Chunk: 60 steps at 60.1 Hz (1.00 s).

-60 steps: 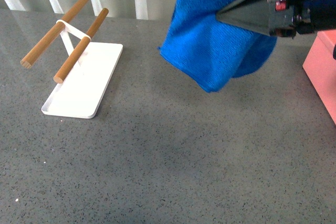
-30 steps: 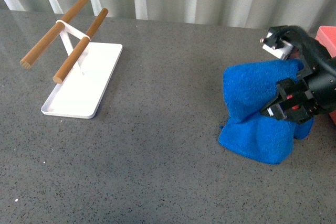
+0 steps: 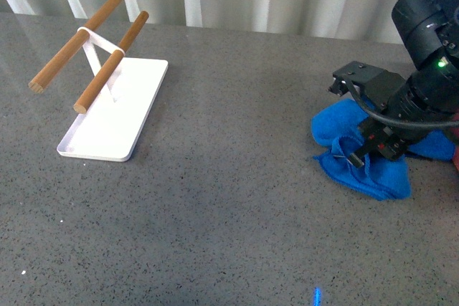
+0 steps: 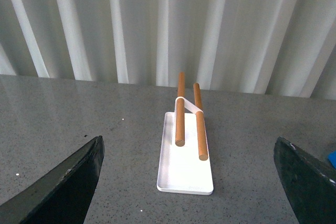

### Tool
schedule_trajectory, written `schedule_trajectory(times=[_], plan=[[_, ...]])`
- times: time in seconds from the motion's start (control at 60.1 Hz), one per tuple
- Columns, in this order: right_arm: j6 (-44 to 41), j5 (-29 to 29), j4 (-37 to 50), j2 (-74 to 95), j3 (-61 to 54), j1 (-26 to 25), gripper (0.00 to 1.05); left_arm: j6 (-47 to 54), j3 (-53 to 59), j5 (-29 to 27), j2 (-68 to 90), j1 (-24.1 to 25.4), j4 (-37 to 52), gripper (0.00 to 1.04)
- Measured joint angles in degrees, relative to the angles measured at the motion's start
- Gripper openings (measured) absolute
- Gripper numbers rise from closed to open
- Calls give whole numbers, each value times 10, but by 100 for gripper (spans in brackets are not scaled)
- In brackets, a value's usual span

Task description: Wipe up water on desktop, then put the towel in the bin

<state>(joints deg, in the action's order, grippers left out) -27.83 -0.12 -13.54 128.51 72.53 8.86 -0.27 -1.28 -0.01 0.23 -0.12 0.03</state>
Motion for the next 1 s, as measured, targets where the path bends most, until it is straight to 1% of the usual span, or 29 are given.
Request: schedule_trajectory(times=[0.1,0.266,0.316,0.383,0.516,0.632,0.749,0.882,0.998], plan=[[18,-13,-5,9,31,21,4,0,0,0,0,0,0,98],[35,-54,-2,2,34,61,4,0,0,0,0,0,0,98],[37,-73,0,-10,21,83,4,0,0,0,0,0,0,98],[37,-85,5,-26,-1,100,4,0,0,0,0,0,0,98],[34,-91,13,-52,-45,113,4,0,0,0,0,0,0,98],[21,-83,23,-76,-96,93,4,0,0,0,0,0,0,98],[-5,-65,27,-94,-139,49,4,0,0,0,0,0,0,98],[-23,-53,26,-97,-143,9,4,0,0,0,0,0,0,98],[-33,-30,17,-94,-120,-10,4,0,0,0,0,0,0,98]])
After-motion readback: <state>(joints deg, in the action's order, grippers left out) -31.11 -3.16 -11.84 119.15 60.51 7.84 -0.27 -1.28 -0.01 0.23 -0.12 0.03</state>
